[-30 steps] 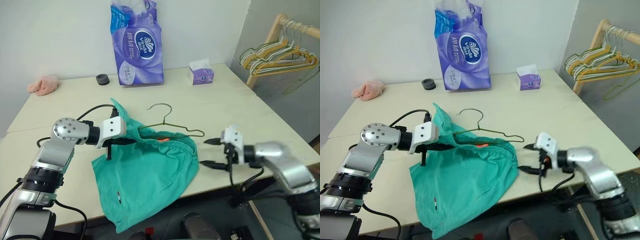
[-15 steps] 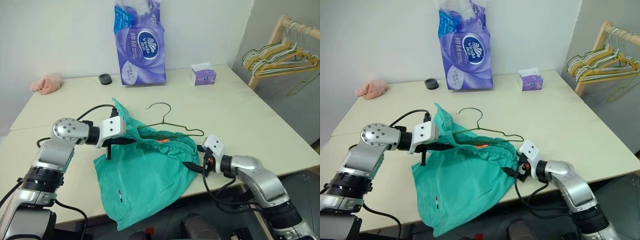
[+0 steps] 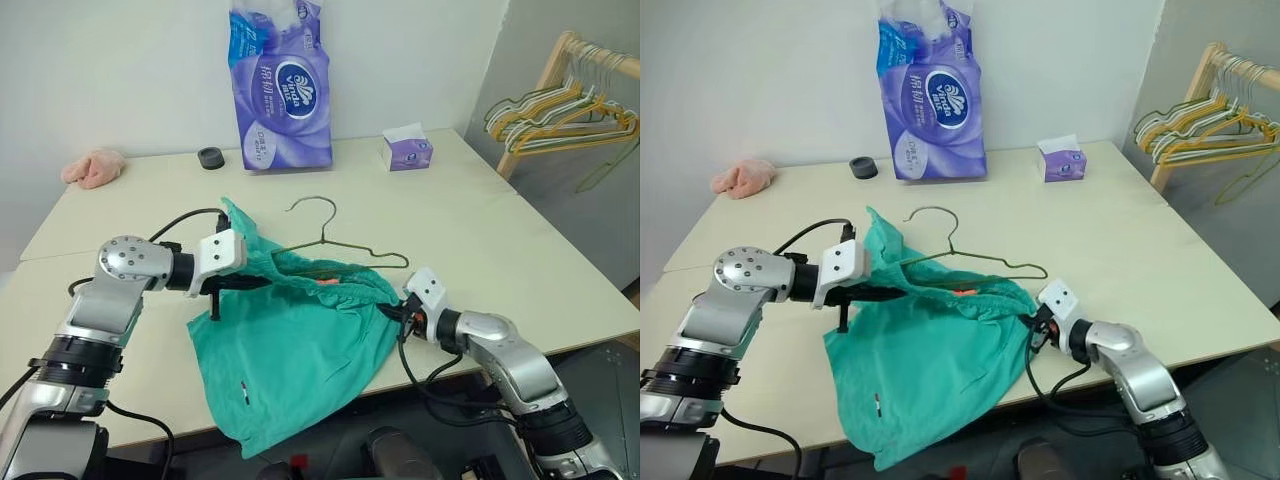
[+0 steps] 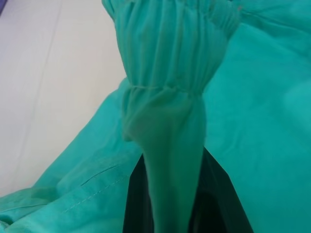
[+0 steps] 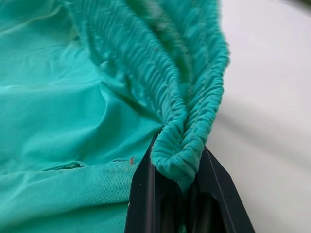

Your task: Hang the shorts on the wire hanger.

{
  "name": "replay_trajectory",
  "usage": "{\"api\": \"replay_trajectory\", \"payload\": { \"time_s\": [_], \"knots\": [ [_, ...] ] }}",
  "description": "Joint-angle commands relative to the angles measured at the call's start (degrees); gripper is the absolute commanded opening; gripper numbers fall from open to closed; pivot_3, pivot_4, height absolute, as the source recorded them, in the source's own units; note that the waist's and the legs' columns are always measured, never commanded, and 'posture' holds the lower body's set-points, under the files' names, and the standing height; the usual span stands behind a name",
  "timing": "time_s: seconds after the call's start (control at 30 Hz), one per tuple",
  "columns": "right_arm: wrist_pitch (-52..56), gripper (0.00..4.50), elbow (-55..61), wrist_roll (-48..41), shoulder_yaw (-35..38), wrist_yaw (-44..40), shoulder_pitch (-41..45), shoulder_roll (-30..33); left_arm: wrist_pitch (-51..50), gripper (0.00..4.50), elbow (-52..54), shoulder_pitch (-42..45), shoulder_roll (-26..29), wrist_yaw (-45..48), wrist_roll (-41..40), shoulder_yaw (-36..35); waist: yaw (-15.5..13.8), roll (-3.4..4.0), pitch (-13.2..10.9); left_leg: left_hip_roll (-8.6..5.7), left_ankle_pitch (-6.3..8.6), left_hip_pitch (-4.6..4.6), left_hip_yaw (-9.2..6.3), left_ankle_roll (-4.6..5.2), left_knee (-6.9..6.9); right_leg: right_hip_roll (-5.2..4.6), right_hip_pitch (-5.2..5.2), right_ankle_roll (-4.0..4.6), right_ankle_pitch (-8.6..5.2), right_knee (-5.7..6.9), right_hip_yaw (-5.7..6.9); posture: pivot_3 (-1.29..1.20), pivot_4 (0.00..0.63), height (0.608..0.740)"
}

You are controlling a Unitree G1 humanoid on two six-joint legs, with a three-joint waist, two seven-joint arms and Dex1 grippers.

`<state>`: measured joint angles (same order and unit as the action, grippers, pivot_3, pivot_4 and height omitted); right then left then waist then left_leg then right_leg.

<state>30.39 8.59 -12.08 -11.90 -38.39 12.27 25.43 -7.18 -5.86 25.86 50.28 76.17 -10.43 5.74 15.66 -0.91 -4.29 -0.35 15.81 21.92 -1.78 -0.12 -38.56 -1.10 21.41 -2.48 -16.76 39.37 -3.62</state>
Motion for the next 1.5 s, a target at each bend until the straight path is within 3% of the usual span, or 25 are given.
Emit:
{"api": "replay_trajectory", "payload": {
  "time_s": [0.03, 0.33, 0.63, 0.97, 1.13, 1.5],
  "knots": [
    [-1.76, 0.04, -0.69, -2.06, 4.25, -3.90, 1.76, 3.37, -2.99, 0.00, 6.31, -1.64, 3.19, 2.80, -4.01, -2.85, 0.01, 0.01, -0.01, 0.00, 0.00, 0.00, 0.01, 0.00, 0.00, 0.00, 0.00, 0.00, 0.00, 0.00, 0.00, -0.28, 0.029, 0.740],
    [-1.97, 0.04, 0.70, -5.06, 4.46, -12.41, 2.14, 8.81, -4.84, 0.00, 6.66, -2.16, 4.94, 0.94, -3.61, -2.91, -0.21, 0.00, 0.00, 0.00, 0.00, -0.02, 0.02, 0.00, -0.01, 0.02, -0.02, -0.01, -0.01, -0.01, 0.00, -0.27, 0.029, 0.740],
    [-0.66, 0.04, 4.16, -6.08, 4.19, -14.02, 2.13, 9.90, -4.87, 0.00, 7.09, -3.11, 5.84, 2.04, -3.27, -1.60, -0.29, 0.00, 0.00, 0.01, 0.00, -0.01, 0.02, 0.00, -0.02, 0.02, -0.02, -0.01, -0.01, -0.01, 0.00, -0.28, 0.030, 0.740],
    [-2.24, 0.04, 2.21, -5.30, 4.48, -21.32, 4.69, 17.17, -4.24, 0.00, 5.90, -4.29, 8.14, 2.42, -0.58, -0.64, -0.21, 0.00, -0.01, 0.01, 0.00, -0.01, 0.04, 0.00, -0.01, 0.03, -0.02, -0.01, -0.01, -0.03, -0.01, -0.29, 0.032, 0.740],
    [-3.80, 0.04, 3.25, -3.26, 1.65, -25.11, 8.79, 19.93, -2.94, 0.00, 4.95, -4.24, 7.70, 0.68, 1.73, -0.09, -0.20, 0.00, -0.01, 0.01, 0.00, -0.02, 0.05, 0.01, -0.01, 0.02, -0.02, -0.01, -0.01, -0.05, -0.02, -0.29, 0.032, 0.740],
    [0.65, 0.04, 6.31, 3.43, -10.08, -25.87, 22.73, 16.30, -3.67, 0.00, 7.30, -3.79, 3.75, -2.83, 4.82, 2.72, 0.03, -0.01, 0.00, 0.02, 0.00, 0.00, 0.03, 0.01, 0.01, 0.00, 0.01, 0.00, -0.01, -0.06, 0.00, -0.29, 0.027, 0.740]
  ]
}}
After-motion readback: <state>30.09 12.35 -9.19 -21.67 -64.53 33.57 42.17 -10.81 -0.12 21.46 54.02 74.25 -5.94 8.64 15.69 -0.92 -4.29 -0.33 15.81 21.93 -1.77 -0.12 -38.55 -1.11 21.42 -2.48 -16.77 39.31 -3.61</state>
